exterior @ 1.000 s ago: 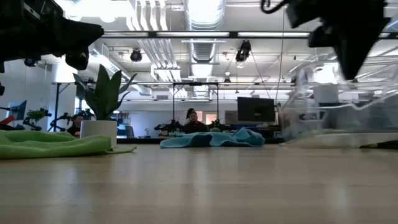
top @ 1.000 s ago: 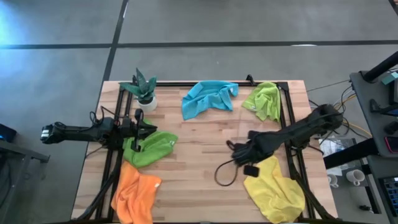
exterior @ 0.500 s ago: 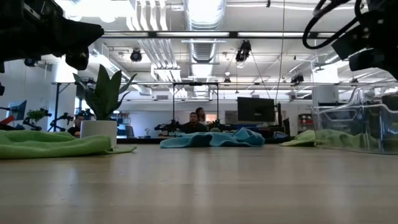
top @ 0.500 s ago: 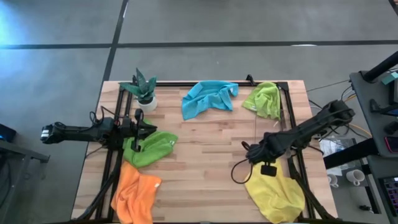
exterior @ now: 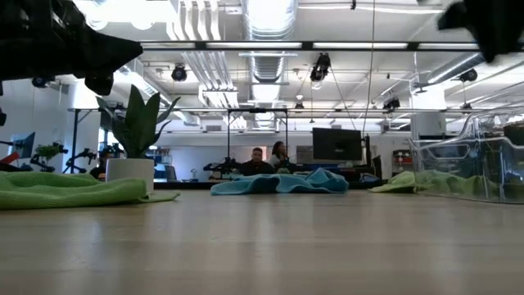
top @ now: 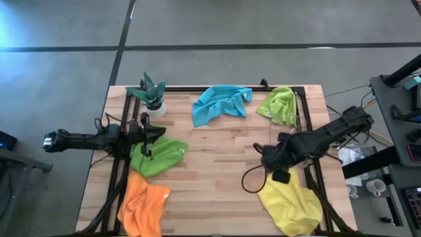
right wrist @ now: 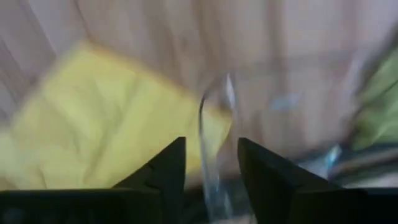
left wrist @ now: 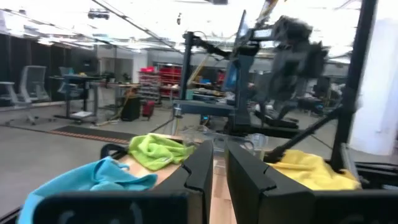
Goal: Fold microfiber towels
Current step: Fold the blue microfiber cloth
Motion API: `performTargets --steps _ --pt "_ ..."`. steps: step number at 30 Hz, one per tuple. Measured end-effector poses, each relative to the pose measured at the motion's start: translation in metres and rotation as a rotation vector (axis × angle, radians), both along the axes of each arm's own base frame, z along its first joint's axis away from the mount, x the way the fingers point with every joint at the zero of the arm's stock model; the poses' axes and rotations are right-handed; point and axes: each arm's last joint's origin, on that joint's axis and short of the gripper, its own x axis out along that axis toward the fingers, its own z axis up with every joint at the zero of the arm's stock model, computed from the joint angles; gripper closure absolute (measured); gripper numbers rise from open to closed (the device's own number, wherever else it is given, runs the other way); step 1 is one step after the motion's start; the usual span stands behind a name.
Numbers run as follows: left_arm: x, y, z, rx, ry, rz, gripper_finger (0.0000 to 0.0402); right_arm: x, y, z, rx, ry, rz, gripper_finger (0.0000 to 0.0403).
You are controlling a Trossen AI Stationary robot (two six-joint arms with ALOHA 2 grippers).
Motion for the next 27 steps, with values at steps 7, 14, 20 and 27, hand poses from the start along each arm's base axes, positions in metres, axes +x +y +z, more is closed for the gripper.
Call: performTargets --steps 7,14,20,27 --pt "0.000 -0.002 0.000 -0.058 -0.009 -0.082 0.0374 0.031 -0.016 0.056 -0.307 -0.407 -0.034 0.0215" --pt "0.004 -0.004 -0.003 -0.120 0.023 -0.150 0.0374 0.082 -0.055 0.040 -0.374 -0.357 -0.035 0.0213" --pt "0.011 -0.007 -0.004 -0.143 0.024 -0.177 0.0374 0.121 -0.110 0.004 -0.405 -0.306 -0.217 0.0221" --pt "0.019 -0.007 -0.013 -0.148 0.111 -0.175 0.0374 0.139 -0.169 -0.027 -0.398 -0.237 -0.357 0.0234"
